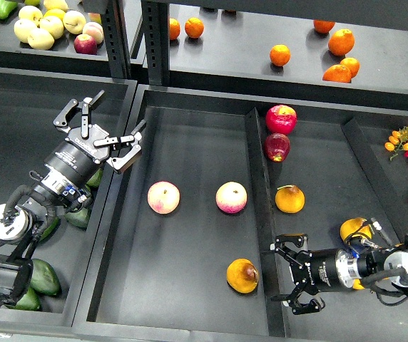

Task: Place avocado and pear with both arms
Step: 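Move the right gripper down to the orange-yellow pear nearest the robot, then close the right gripper around the orange-yellow pear, then carry the pear into the compartment of yellow fruits and lower it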

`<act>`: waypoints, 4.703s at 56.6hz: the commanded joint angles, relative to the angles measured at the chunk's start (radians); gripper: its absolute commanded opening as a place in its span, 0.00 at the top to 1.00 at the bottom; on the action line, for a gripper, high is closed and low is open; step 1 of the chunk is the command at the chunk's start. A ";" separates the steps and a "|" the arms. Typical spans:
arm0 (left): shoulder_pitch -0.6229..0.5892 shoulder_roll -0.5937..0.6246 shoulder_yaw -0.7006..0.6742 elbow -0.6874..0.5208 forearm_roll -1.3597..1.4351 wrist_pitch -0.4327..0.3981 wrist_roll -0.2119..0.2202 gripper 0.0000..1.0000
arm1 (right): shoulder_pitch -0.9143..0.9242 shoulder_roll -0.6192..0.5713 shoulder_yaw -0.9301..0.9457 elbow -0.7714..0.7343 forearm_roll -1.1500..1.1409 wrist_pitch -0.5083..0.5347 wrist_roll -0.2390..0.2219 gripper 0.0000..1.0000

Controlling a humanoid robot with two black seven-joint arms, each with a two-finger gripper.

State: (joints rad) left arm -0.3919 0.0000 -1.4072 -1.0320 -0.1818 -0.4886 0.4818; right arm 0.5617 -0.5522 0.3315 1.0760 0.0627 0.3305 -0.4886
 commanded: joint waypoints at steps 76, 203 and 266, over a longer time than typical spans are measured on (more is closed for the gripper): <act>0.065 0.000 0.065 -0.085 -0.001 0.000 0.000 0.02 | 0.020 0.248 -0.026 -0.300 -0.008 -0.027 0.000 0.16; 0.076 0.000 0.112 -0.091 0.021 0.000 -0.002 0.02 | 0.024 0.085 0.179 -0.157 -0.003 -0.047 0.000 0.89; 0.076 0.000 0.149 -0.097 0.042 0.000 0.000 0.02 | -0.192 -0.155 0.179 -0.154 0.029 0.024 0.000 0.85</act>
State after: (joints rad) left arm -0.3173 0.0000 -1.2573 -1.1239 -0.1417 -0.4887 0.4801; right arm 0.3682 -0.7209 0.5092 0.9473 0.0977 0.3462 -0.4887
